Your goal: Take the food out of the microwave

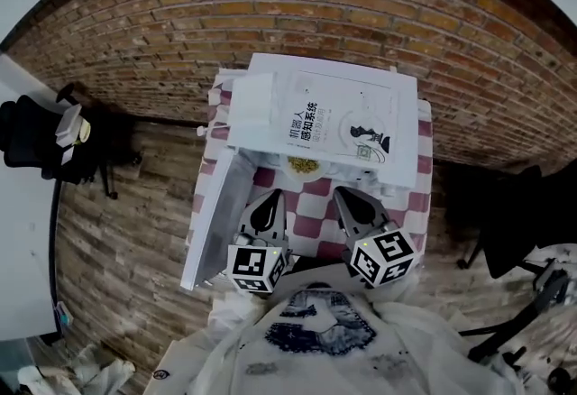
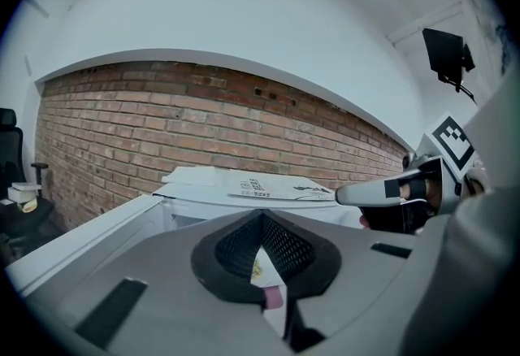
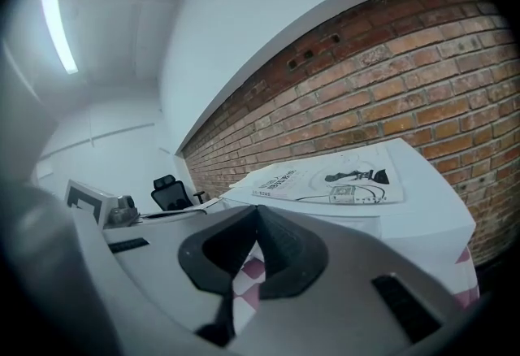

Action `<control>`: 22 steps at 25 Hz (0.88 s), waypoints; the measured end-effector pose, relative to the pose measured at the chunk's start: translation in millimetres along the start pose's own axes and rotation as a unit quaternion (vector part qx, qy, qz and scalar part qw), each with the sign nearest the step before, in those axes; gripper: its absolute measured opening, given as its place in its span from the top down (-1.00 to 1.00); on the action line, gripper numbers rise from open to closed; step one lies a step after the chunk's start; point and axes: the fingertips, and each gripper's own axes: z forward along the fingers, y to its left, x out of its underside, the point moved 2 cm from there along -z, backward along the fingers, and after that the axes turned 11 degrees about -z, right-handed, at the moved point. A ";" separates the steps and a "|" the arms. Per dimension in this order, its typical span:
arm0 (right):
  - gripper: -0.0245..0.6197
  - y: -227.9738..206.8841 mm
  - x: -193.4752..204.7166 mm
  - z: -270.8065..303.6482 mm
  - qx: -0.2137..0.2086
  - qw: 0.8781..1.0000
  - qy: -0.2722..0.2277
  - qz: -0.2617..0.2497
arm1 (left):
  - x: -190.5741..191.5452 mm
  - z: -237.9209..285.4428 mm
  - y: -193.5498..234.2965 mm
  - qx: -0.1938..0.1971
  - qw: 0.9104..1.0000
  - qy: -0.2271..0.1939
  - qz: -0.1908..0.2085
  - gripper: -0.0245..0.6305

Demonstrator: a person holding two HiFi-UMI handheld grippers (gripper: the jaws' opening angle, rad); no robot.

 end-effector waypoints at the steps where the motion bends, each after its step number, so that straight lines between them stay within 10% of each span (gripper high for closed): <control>1: 0.88 0.7 0.6 0.3 0.006 1.000 0.000 0.000 | 0.4 1.0 1.6 0.005 1.000 0.002 0.000 0.90; 22: 0.88 2.2 8.9 -4.3 0.056 0.998 0.005 0.003 | 35.0 21.7 14.1 0.045 0.998 0.042 -0.006 0.74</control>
